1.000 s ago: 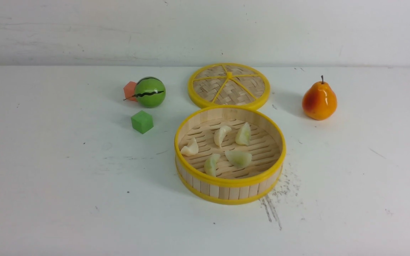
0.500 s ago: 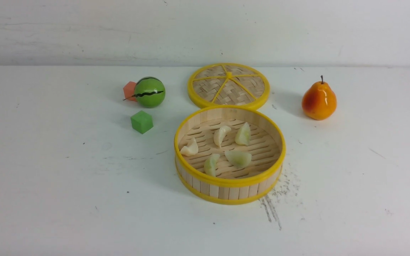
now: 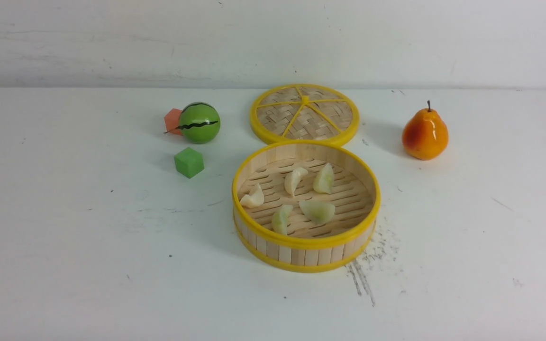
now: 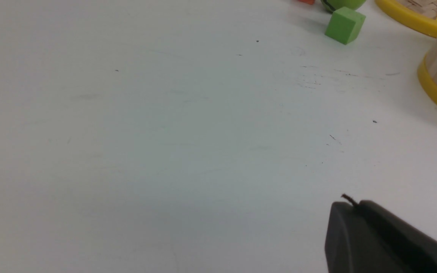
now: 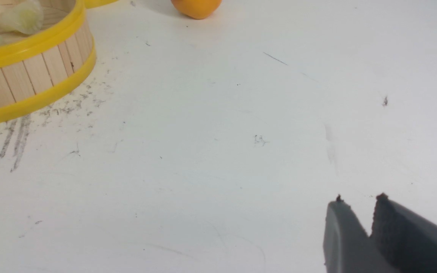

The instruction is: Put the dumplings into the steamer on the white table.

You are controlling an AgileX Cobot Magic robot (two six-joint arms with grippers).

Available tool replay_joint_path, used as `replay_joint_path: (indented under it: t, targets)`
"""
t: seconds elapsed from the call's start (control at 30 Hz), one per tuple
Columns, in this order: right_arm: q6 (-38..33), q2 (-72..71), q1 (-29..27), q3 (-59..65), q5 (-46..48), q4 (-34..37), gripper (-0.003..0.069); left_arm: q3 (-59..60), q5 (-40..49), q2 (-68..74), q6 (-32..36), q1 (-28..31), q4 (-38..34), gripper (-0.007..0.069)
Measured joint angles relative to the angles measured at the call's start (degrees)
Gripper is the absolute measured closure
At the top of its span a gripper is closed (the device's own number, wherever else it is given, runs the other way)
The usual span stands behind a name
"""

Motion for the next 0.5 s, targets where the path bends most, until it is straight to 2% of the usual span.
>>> replay_joint_path:
  t: [0.5]
  targets:
    - [0.0, 0.0, 0.0, 0.0, 0.0, 0.0, 0.0519, 0.0, 0.0, 0.0, 0.0, 0.0, 0.0, 0.0609]
